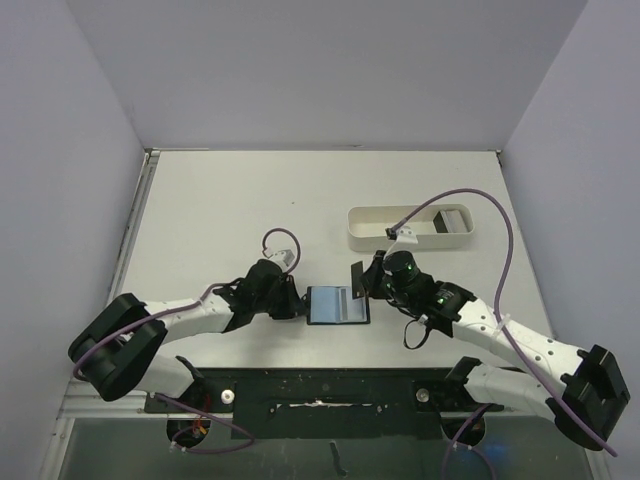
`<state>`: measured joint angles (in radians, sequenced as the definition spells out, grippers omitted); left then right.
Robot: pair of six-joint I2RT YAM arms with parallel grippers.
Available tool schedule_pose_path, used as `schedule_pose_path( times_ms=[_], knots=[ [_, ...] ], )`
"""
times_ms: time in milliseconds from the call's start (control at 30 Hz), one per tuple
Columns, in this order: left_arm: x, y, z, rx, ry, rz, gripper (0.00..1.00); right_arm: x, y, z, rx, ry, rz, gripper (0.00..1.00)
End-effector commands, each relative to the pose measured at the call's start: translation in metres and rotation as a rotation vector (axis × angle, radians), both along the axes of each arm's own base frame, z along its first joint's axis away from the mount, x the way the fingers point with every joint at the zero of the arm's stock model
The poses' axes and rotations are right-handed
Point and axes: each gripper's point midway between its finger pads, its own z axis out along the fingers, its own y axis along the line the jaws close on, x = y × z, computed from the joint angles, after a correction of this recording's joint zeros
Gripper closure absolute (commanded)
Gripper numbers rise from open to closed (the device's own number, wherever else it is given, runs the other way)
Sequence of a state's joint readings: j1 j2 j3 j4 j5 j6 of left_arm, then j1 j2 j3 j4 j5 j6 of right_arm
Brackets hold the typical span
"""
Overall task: Put the credit cards into the card holder
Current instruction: Insert the credit card into the card holder.
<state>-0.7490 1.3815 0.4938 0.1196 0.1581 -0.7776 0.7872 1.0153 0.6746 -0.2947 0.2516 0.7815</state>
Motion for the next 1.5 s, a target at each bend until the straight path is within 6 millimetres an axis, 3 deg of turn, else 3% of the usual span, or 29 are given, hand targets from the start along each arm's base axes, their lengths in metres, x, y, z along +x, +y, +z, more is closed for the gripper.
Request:
schedule_pose_path(
  times_ms=[0,200,467,1067,1267,1467],
  knots=[
    [0.01,-0.01,0.009,-0.054,-0.047,-0.007,1.0,0.011,0.025,0.016,0.164,-0.048,-0.01,1.0],
    [0.01,-0.009,0.003,-0.042,-0.043,-0.008,1.0,0.008,0.043,-0.011,0.208,0.005,0.034,1.0],
    [0.01,-0.004,-0.004,-0.016,-0.032,0.008,1.0,0.005,0.045,-0.039,0.225,0.057,0.055,1.0],
    [0.004,-0.01,-0.013,-0.026,0.003,-0.006,1.0,-0.004,0.026,-0.094,0.264,0.172,0.019,1.0],
    [0.004,-0.01,-0.016,-0.021,0.009,-0.008,1.0,-0.005,0.029,-0.093,0.303,0.175,0.034,1.0],
    [0.005,-0.007,-0.014,-0.003,0.007,0.005,1.0,-0.005,0.032,-0.079,0.365,0.153,0.046,1.0]
  ],
)
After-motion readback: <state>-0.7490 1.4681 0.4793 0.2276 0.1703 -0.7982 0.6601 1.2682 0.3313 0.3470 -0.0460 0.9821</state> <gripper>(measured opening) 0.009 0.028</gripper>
